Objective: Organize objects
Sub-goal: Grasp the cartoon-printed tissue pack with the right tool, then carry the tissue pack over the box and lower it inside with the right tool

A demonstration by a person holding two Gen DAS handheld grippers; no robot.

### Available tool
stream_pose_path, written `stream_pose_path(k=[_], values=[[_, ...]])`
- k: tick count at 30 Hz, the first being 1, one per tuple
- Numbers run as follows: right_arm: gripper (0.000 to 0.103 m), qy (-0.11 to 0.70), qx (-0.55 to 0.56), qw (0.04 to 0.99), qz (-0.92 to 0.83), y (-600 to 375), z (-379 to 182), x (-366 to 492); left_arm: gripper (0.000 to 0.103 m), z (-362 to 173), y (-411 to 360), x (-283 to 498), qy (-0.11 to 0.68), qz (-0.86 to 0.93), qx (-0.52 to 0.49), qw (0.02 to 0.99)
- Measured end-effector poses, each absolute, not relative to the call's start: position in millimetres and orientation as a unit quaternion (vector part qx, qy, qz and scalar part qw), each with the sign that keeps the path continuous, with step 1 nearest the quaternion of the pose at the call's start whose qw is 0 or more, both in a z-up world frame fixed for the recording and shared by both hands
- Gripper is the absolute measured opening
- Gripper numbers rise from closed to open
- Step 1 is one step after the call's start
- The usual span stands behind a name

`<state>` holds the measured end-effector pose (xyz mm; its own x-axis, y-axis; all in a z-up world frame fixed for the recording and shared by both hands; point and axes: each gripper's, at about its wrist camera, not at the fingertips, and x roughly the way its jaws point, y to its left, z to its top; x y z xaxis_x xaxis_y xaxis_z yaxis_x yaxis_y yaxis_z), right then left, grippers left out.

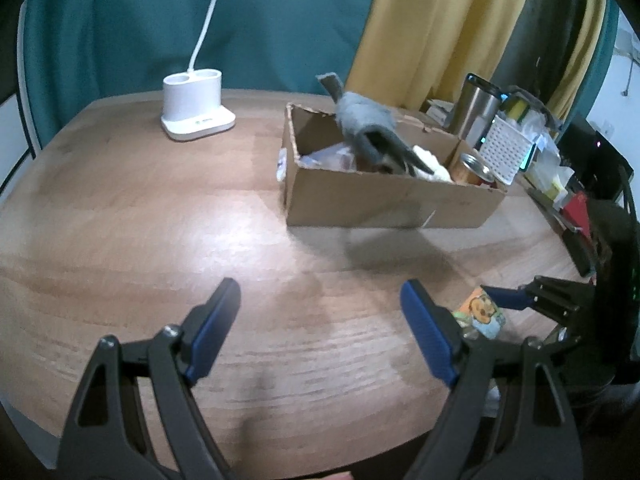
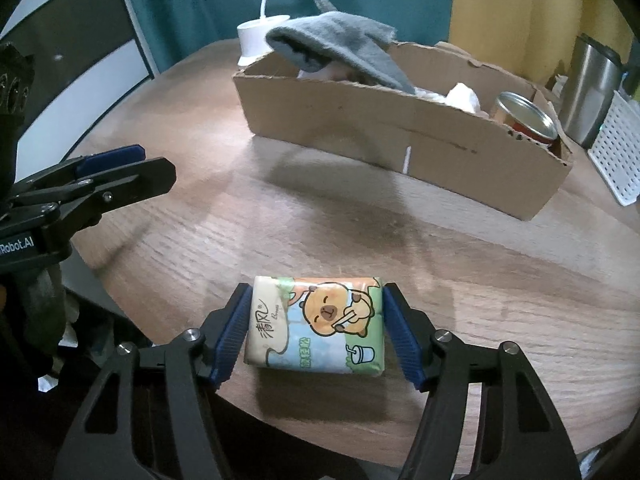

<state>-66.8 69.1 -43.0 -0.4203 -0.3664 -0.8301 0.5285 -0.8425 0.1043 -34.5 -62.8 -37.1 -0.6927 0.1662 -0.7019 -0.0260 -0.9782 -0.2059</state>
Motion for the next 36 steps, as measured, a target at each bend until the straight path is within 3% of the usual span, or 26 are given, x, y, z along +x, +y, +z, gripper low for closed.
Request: stream_pose_path(k=[36], values=[[0.068, 0.05, 0.407, 0.226, -0.884, 123.9, 21.5, -127.5, 0.084, 0.4, -48.8, -92.1, -0.074, 0.926, -0.365, 0.059]])
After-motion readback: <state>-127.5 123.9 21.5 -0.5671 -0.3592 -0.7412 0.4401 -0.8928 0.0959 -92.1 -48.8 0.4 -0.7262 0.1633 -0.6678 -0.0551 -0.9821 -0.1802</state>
